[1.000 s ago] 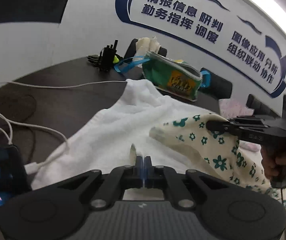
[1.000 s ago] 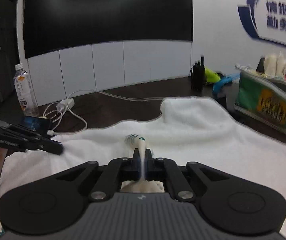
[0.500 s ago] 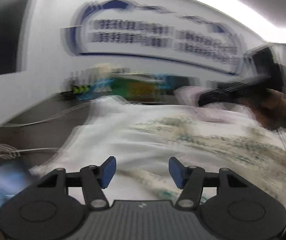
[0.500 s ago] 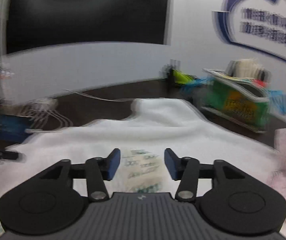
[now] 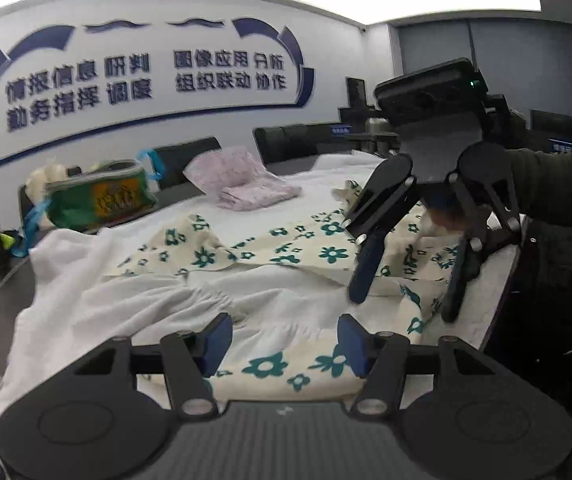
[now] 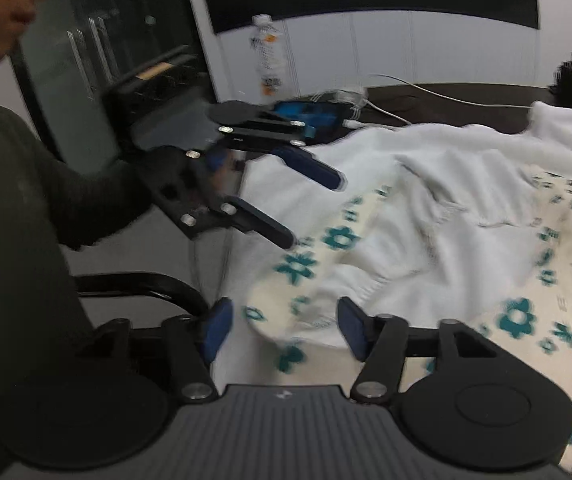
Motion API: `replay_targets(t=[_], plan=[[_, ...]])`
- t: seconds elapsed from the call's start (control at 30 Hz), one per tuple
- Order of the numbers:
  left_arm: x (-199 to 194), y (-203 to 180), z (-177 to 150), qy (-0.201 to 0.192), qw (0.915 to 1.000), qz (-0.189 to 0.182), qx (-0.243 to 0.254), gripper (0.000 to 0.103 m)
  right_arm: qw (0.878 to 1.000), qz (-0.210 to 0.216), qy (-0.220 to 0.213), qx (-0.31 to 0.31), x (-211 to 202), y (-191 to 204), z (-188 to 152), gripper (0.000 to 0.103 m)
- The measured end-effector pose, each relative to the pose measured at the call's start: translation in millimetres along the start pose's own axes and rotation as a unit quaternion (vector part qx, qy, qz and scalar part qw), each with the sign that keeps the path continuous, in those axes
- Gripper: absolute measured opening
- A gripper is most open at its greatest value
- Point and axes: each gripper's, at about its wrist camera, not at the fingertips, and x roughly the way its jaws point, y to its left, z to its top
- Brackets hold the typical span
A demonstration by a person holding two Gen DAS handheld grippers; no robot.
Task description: Fold clothes
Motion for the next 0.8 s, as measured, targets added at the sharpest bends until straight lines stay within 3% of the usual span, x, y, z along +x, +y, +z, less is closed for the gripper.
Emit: replay_targets(t=[0.13,0.2,0.27,0.3,0.4,0.53,0.6,0.67,0.73,0.8], plan=[[-7,10,-13,0.005,0.9998,0.01,-0.018,0.057,0.998,-0.031,0.033,0.047,37,-5,3,0.069],[-20,13,-19,0.002,0.9996,0.011,-0.026,0.057,0.998,-0.035,0.02,0.056,46,-5,2,0.065],[-30,15,-21,0.002,0.9996,0.008,-0.025,0.057,0.998,-0.038,0.0,0.045,50,0,4,0.037],[-30,15,-19,0.0,0.9998,0.004,-0.02,0.057,0.999,-0.04,-0.005,0.035,53,4,6,0.013],[-24,14,-9,-0.002,0.9997,-0.024,0.009,0.057,0.999,-0.032,-0.013,0.0,59,16,11,0.008],[-3,15,3,0.019,0.9922,-0.1,0.073,0.057,0.998,-0.026,-0.005,-0.051,58,32,11,0.009],[7,14,1,0.04,0.9855,-0.139,0.088,0.057,0.997,-0.043,0.005,-0.062,59,35,11,0.011],[17,11,-2,0.06,0.9777,-0.174,0.1,0.057,0.997,-0.046,0.019,-0.067,59,37,9,0.021],[25,6,-7,0.079,0.9724,-0.184,0.12,0.056,0.996,-0.04,0.027,-0.075,51,42,5,0.045],[28,3,-11,0.088,0.9713,-0.181,0.126,0.049,0.995,-0.042,0.031,-0.088,37,47,2,0.046]])
